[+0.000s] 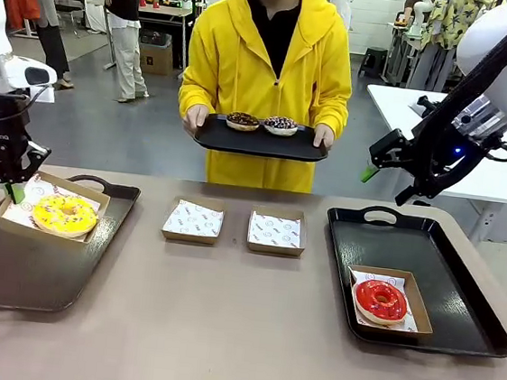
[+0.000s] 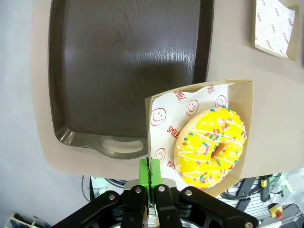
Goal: Individually package the donuts and arrange them on the tray.
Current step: Place the picked Paper togo box on the Handle tray while simultaneously picking up another Paper togo box from the table with the other hand.
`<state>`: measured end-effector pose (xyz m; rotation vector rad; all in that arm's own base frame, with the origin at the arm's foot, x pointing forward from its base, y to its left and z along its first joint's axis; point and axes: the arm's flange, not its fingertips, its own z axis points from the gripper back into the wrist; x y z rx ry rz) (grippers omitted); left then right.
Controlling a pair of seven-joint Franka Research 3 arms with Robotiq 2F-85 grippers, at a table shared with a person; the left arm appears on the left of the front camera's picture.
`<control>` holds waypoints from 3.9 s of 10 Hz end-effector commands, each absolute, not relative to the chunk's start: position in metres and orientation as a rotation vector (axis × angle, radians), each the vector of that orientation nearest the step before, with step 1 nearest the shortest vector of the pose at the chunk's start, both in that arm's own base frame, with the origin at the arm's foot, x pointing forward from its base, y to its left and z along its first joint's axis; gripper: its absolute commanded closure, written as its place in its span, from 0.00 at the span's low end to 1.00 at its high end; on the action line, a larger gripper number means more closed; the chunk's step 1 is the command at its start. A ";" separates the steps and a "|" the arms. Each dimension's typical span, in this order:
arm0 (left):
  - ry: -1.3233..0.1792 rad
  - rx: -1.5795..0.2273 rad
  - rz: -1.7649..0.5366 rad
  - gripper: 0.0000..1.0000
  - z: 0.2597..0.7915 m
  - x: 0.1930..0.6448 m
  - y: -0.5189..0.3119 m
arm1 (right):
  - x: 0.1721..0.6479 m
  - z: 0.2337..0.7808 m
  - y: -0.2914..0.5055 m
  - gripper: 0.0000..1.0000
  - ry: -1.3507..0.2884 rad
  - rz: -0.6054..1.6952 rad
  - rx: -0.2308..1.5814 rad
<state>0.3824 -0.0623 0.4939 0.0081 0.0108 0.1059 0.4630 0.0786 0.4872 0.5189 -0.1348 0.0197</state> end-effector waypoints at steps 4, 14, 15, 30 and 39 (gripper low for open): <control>0.007 0.007 0.098 0.99 0.497 0.384 -0.065 | 0.463 0.488 0.077 0.00 -0.139 0.017 0.515; -0.028 0.009 -0.096 0.99 0.443 0.388 -0.016 | 0.549 0.451 0.204 0.00 -0.124 0.052 0.234; -0.025 0.004 -0.115 0.99 0.437 0.387 -0.012 | 0.553 0.436 0.215 0.00 -0.129 0.063 0.192; 0.027 -0.012 0.056 0.99 0.414 0.385 -0.018 | 0.547 0.344 0.254 0.00 -0.086 0.017 0.078; 0.011 0.032 0.042 0.99 0.386 0.375 -0.009 | 0.567 0.314 0.269 0.00 -0.072 -0.007 0.071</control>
